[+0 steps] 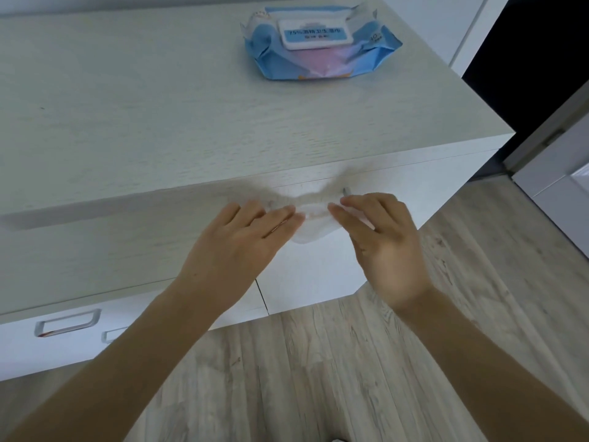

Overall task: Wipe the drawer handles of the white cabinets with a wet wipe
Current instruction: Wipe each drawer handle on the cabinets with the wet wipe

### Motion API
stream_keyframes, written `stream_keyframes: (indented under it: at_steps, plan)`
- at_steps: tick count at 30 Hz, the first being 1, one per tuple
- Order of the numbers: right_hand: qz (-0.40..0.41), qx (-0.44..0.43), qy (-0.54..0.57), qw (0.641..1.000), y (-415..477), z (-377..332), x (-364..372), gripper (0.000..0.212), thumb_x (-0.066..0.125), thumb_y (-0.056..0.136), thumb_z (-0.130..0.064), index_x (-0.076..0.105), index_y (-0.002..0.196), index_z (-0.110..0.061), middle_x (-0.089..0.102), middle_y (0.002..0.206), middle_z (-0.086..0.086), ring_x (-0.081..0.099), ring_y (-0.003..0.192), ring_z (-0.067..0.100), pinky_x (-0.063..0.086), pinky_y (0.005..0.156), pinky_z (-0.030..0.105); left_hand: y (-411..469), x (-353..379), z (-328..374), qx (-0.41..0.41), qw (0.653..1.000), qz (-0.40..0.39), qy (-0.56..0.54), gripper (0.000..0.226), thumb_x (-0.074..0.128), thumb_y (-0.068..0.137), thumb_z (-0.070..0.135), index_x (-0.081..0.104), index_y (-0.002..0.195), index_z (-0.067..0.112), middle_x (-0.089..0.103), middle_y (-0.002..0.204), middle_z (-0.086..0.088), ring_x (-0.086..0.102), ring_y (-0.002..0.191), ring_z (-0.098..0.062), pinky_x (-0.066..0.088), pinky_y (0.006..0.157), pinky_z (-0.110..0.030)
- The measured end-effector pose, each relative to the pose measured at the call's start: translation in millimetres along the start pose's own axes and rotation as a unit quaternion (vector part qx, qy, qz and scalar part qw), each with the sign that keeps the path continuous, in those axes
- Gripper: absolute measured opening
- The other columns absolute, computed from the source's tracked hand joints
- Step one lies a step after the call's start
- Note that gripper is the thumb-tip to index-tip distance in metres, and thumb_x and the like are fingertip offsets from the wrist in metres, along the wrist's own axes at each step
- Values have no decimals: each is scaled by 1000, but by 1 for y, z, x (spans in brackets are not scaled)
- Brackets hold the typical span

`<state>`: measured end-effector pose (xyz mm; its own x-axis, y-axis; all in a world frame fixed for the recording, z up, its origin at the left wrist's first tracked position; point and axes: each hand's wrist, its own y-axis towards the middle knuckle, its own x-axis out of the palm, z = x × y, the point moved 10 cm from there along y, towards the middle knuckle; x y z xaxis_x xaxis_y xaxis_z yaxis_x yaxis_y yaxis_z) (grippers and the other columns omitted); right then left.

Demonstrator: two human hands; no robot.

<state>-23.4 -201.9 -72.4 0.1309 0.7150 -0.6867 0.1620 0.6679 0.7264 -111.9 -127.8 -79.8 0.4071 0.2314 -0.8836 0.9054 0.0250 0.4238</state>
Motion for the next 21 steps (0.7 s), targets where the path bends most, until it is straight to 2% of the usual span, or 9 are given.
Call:
stream_keyframes:
  at_steps: [3, 5, 8, 11, 13, 16, 19, 21]
  plan:
    - [-24, 10, -9, 1000, -3, -5, 8, 40, 66, 67, 17, 70, 104, 1, 70, 97, 14, 66, 87, 32, 52, 75, 36, -5, 7, -1, -2, 999, 9, 46, 52, 50, 79, -12, 65, 123, 10, 68, 118, -1, 61, 75, -23, 38, 70, -33]
    - [-62, 23, 15, 998, -7, -11, 17, 41, 62, 73, 4, 65, 114, -1, 66, 109, 17, 62, 102, 35, 49, 87, 39, -7, 8, 0, -5, 999, 12, 46, 51, 64, 74, -4, 65, 123, 10, 67, 120, -1, 62, 80, -24, 36, 73, -33]
    - [-87, 52, 64, 993, -13, -18, 22, 40, 54, 88, -27, 62, 120, -4, 59, 123, 22, 52, 120, 37, 45, 99, 44, -6, -1, 1, 0, 999, 26, 32, 44, 60, 78, 12, 66, 121, 9, 63, 127, -4, 59, 101, -25, 37, 82, -38]
    - [-60, 103, 64, 991, -15, -20, 24, 48, 51, 92, -42, 63, 119, -4, 56, 129, 20, 47, 126, 36, 46, 100, 43, -3, -18, -9, 2, 997, 61, 49, 45, 49, 84, 16, 61, 127, 8, 51, 140, -9, 48, 122, -26, 35, 97, -42]
    - [-35, 124, 60, 990, -15, -25, 26, 50, 51, 92, -42, 62, 119, -1, 54, 131, 19, 44, 127, 36, 45, 101, 46, -2, -21, -23, -8, 994, 60, 89, 52, 45, 90, 21, 47, 140, 6, 37, 150, -12, 34, 138, -27, 24, 111, -46]
    - [-31, 128, 71, 989, -15, -41, 37, 52, 52, 93, -38, 52, 128, 1, 47, 137, 19, 38, 132, 35, 38, 108, 46, -5, -4, -37, -7, 989, 5, 150, 65, 42, 94, 29, 22, 150, 2, 19, 157, -15, 18, 144, -30, 10, 117, -49]
    - [-36, 94, 99, 990, -16, -55, 44, 48, 50, 95, -34, 50, 130, -1, 45, 140, 16, 35, 135, 31, 33, 111, 42, -14, 11, -39, 1, 983, -12, 186, 68, 41, 96, 31, 15, 152, 2, 12, 158, -15, 13, 145, -30, 6, 117, -51]
    - [-30, 69, 98, 992, -16, -52, 40, 45, 52, 95, -31, 53, 128, -1, 49, 137, 15, 40, 132, 29, 37, 109, 41, -21, 15, -38, 7, 980, -4, 200, 66, 40, 97, 31, 16, 152, 4, 11, 159, -14, 12, 146, -31, 5, 117, -52]
